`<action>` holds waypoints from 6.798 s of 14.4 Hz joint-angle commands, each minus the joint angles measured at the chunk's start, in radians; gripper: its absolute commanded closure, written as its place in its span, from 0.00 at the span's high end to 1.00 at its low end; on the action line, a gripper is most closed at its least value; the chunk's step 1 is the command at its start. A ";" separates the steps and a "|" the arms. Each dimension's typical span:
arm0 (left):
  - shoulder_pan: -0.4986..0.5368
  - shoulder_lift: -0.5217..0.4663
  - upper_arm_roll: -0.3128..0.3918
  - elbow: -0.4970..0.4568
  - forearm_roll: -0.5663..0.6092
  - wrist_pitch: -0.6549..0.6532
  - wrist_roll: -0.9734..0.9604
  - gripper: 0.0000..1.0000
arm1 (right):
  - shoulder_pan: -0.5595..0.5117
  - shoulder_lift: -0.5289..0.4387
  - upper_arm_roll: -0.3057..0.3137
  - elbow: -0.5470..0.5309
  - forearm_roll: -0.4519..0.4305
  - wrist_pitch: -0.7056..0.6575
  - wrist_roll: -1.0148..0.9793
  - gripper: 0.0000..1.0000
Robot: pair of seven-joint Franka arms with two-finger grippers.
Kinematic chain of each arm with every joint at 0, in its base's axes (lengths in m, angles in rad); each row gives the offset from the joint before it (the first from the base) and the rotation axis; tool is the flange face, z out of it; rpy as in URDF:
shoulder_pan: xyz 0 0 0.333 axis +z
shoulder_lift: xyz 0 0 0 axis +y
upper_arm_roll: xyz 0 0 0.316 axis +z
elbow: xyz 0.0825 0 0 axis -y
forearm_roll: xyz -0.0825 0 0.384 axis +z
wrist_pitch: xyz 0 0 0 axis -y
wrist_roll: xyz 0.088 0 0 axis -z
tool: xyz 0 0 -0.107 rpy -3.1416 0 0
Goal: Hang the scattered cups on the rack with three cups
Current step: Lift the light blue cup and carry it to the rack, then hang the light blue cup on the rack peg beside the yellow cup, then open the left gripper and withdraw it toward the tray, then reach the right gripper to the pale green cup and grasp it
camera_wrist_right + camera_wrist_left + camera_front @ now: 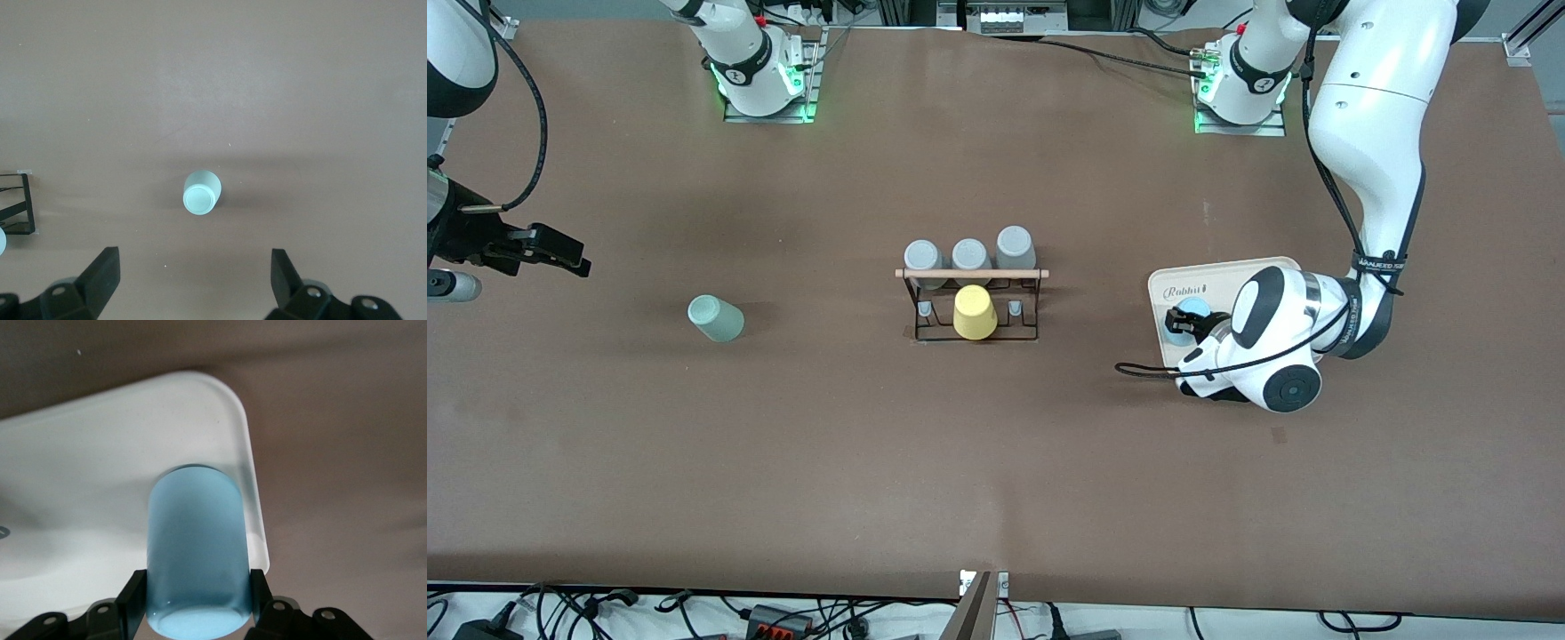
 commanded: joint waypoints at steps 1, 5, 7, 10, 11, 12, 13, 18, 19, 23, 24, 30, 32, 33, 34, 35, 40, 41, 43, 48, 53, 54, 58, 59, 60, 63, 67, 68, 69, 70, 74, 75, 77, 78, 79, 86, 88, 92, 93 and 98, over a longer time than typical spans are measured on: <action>-0.009 -0.041 -0.008 0.061 -0.013 -0.039 -0.002 0.17 | -0.001 -0.010 0.001 -0.009 -0.009 0.010 0.002 1.00; -0.034 -0.039 -0.063 0.170 -0.019 -0.057 -0.003 0.08 | -0.003 -0.012 0.001 -0.003 -0.009 0.006 0.001 1.00; -0.052 -0.036 -0.063 0.230 -0.054 -0.054 -0.008 0.05 | 0.005 -0.010 0.002 0.009 -0.027 0.006 -0.001 1.00; -0.072 -0.032 -0.063 0.288 -0.247 -0.016 -0.171 0.03 | 0.008 -0.010 0.002 0.009 -0.041 0.002 0.002 1.00; -0.104 -0.032 -0.062 0.298 -0.293 0.025 -0.234 0.03 | 0.008 -0.010 0.004 0.009 -0.041 0.003 0.002 1.00; -0.123 -0.032 -0.063 0.310 -0.312 0.044 -0.306 0.02 | 0.008 -0.010 0.004 0.009 -0.040 0.000 0.002 1.00; -0.132 -0.033 -0.065 0.333 -0.323 0.044 -0.380 0.02 | 0.009 -0.010 0.004 0.009 -0.040 -0.003 0.004 1.00; -0.184 -0.024 -0.069 0.339 -0.381 0.043 -0.601 0.02 | 0.000 -0.004 0.004 0.009 -0.027 -0.003 0.004 1.00; -0.190 -0.022 -0.069 0.338 -0.393 0.043 -0.636 0.02 | 0.000 -0.004 0.004 0.009 -0.027 -0.003 0.004 1.00; -0.215 0.020 -0.069 0.341 -0.412 0.043 -0.663 0.01 | -0.001 -0.004 0.004 0.009 -0.027 -0.004 0.002 1.00; -0.207 0.019 -0.069 0.339 -0.439 0.036 -0.663 0.01 | -0.001 -0.004 0.004 0.009 -0.027 -0.003 0.002 1.00; -0.236 0.034 -0.063 0.292 -0.444 0.050 -0.651 0.03 | -0.003 -0.004 0.002 0.009 -0.026 -0.004 0.002 1.00; -0.238 0.056 -0.060 0.292 -0.436 0.099 -0.629 0.03 | -0.004 -0.003 0.001 0.009 -0.026 -0.006 -0.001 1.00; -0.238 0.057 -0.060 0.290 -0.435 0.113 -0.626 0.03 | -0.004 -0.003 0.001 0.008 -0.026 -0.006 -0.001 1.00; -0.241 0.059 -0.060 0.290 -0.424 0.113 -0.626 0.07 | -0.004 -0.001 0.001 0.009 -0.026 -0.006 0.001 1.00; -0.242 0.057 -0.060 0.290 -0.404 0.110 -0.631 0.31 | -0.004 -0.003 0.001 0.009 -0.027 -0.004 0.002 1.00; -0.229 -0.057 -0.056 0.304 -0.165 0.078 -0.621 1.00 | -0.003 -0.003 0.001 0.008 -0.027 -0.006 0.001 1.00; -0.224 -0.085 -0.054 0.304 -0.121 0.075 -0.621 1.00 | -0.003 -0.003 0.001 0.008 -0.027 -0.007 -0.001 1.00; -0.200 -0.133 -0.054 0.302 0.009 0.034 -0.621 1.00 | -0.004 -0.003 0.001 0.008 -0.026 -0.007 -0.001 1.00; -0.054 -0.292 -0.071 0.304 0.076 -0.121 -0.620 1.00 | 0.003 -0.003 0.002 0.009 -0.027 -0.006 -0.005 1.00; -0.006 -0.351 -0.056 0.290 0.065 -0.293 -0.617 1.00 | 0.008 -0.007 0.007 0.009 -0.038 -0.043 -0.012 1.00; 0.001 -0.351 -0.059 0.292 0.077 -0.293 -0.623 1.00 | 0.006 -0.004 0.007 0.011 -0.040 -0.034 -0.012 1.00; 0.072 -0.364 -0.069 0.276 0.093 -0.290 -0.527 1.00 | 0.000 0.006 0.007 0.009 -0.024 0.000 0.002 1.00; 0.078 -0.384 -0.068 0.243 0.093 -0.284 -0.458 1.00 | 0.000 0.020 0.007 0.011 -0.024 0.003 0.002 1.00; 0.092 -0.413 -0.068 0.199 0.094 -0.257 -0.436 1.00 | 0.000 0.022 0.007 0.011 -0.023 0.008 0.002 1.00; 0.098 -0.513 -0.068 0.030 0.096 -0.159 -0.421 1.00 | 0.023 0.039 0.011 0.011 -0.035 0.031 -0.001 1.00; 0.086 -0.562 -0.069 -0.046 0.200 -0.089 -0.230 1.00 | 0.049 0.043 0.012 0.009 -0.035 0.033 0.002 1.00; 0.087 -0.558 -0.069 -0.023 0.211 -0.089 -0.177 1.00 | 0.051 0.083 0.012 0.009 -0.034 0.031 -0.002 1.00; 0.090 -0.550 -0.069 -0.008 0.208 -0.091 -0.166 1.00 | 0.054 0.101 0.012 0.012 -0.037 0.025 -0.002 1.00; 0.092 -0.543 -0.069 -0.001 0.203 -0.091 -0.173 1.00 | 0.052 0.106 0.012 0.011 -0.037 0.029 0.002 1.00; 0.097 -0.547 -0.059 0.029 0.205 -0.085 -0.181 1.00 | 0.049 0.132 0.010 0.011 -0.038 0.000 -0.013 1.00; 0.098 -0.550 -0.060 0.038 0.202 -0.097 -0.175 1.00 | 0.046 0.134 0.010 0.011 -0.038 -0.015 -0.013 1.00; 0.097 -0.552 -0.062 0.045 0.194 -0.099 -0.181 1.00 | 0.042 0.143 0.007 0.009 -0.055 -0.026 -0.004 1.00; 0.098 -0.553 -0.066 0.045 0.194 -0.099 -0.174 1.00 | 0.042 0.149 0.005 0.000 -0.076 -0.024 0.002 1.00; 0.097 -0.555 -0.069 0.051 0.194 -0.097 -0.174 1.00 | 0.040 0.155 0.004 -0.008 -0.083 -0.018 0.004 1.00; 0.101 -0.556 -0.062 0.051 0.186 -0.089 -0.170 1.00 | 0.037 0.154 0.004 -0.247 -0.083 0.320 0.005 1.00; 0.118 -0.556 -0.059 0.049 0.168 -0.088 -0.170 1.00 | 0.043 0.158 0.004 -0.313 -0.083 0.412 0.005 1.00; 0.153 -0.556 -0.071 0.048 0.151 -0.099 -0.105 1.00 | 0.052 0.194 0.004 -0.439 -0.083 0.630 0.005 1.00; 0.155 -0.558 -0.071 0.048 0.151 -0.099 -0.092 1.00 | 0.048 0.210 0.004 -0.445 -0.083 0.649 0.007 1.00; 0.169 -0.556 -0.069 0.048 0.145 -0.089 -0.092 1.00 | 0.049 0.241 0.005 -0.561 -0.078 0.821 0.015 1.00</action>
